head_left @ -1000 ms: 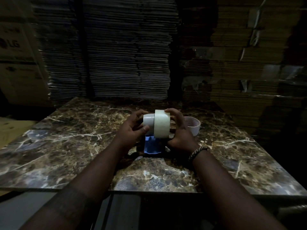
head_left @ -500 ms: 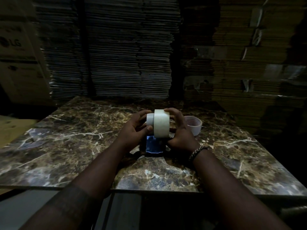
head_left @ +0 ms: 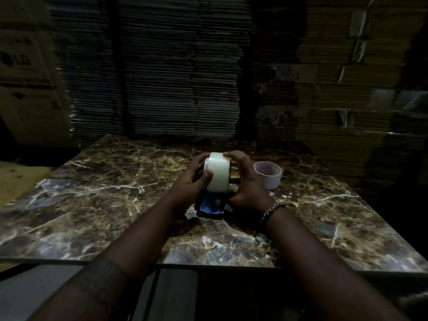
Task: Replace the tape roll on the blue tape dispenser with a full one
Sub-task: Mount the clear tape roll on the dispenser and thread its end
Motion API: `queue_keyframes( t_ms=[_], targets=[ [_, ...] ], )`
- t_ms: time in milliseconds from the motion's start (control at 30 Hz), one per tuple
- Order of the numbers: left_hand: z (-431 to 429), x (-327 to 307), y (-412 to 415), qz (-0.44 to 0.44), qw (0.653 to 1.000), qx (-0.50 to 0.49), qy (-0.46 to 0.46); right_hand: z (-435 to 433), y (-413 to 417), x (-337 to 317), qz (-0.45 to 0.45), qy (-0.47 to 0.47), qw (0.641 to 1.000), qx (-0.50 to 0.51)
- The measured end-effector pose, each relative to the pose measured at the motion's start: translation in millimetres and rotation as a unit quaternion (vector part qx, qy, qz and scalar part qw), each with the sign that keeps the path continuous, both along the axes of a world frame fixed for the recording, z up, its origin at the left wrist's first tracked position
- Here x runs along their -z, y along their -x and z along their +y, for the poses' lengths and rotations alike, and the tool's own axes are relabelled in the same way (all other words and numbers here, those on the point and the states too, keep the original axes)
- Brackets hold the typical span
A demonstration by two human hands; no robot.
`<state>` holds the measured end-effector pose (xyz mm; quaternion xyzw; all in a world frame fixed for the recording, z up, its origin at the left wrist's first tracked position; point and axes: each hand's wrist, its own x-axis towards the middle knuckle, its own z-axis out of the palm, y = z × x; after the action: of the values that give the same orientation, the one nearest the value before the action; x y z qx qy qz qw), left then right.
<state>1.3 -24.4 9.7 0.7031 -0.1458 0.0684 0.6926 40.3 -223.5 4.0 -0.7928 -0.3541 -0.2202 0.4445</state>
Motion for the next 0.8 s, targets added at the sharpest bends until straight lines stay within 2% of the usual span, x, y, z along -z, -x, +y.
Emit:
queue_keyframes(
  t_ms=[300,800],
  targets=[
    [-2,-1,3,-0.028,0.999,0.011,-0.037,5,2,-1,-0.049,0.016,0.999,0.01],
    [-1,6,-6,-0.042,0.995,-0.019,-0.092,12,1,4,-0.072,0.033,0.995,0.053]
  ],
)
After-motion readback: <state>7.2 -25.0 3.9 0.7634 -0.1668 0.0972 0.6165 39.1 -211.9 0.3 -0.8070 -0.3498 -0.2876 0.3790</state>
